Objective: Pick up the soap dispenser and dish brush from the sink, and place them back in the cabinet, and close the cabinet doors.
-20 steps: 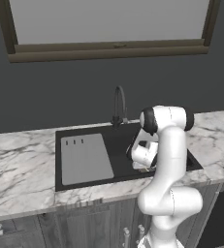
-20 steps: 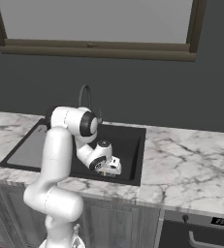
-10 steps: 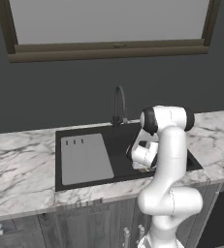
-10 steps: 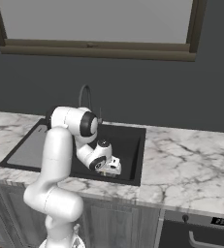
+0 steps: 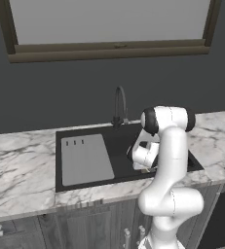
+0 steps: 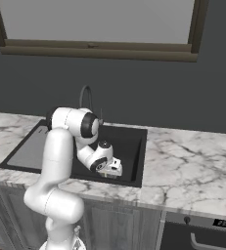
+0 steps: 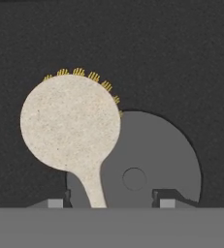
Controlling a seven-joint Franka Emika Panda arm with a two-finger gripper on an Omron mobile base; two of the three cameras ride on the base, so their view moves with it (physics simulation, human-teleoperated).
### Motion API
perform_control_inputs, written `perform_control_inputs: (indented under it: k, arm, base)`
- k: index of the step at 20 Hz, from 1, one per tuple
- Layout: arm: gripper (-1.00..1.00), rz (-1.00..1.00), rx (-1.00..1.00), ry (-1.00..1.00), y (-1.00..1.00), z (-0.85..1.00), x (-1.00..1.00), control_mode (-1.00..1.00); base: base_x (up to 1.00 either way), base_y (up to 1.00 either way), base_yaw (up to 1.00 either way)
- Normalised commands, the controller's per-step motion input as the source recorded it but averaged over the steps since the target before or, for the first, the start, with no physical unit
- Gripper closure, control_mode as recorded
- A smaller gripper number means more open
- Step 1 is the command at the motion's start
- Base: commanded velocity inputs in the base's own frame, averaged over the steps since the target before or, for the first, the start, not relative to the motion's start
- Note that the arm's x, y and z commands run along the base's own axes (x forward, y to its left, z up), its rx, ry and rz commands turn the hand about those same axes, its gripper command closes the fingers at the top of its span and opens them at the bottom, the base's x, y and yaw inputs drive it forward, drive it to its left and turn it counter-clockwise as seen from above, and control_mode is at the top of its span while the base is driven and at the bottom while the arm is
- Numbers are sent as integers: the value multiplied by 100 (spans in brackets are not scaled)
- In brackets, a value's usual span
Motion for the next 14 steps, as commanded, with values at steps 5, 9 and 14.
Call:
perform_control_inputs:
  k: [5, 9, 14]
  arm:
    - [100, 0, 0, 0, 0, 0, 0, -100]
    - [100, 0, 0, 0, 0, 0, 0, -100]
    - [100, 0, 0, 0, -4, 32, 0, -100]
  base:
    - [0, 0, 0]
    - [0, 0, 0]
    - [0, 0, 0]
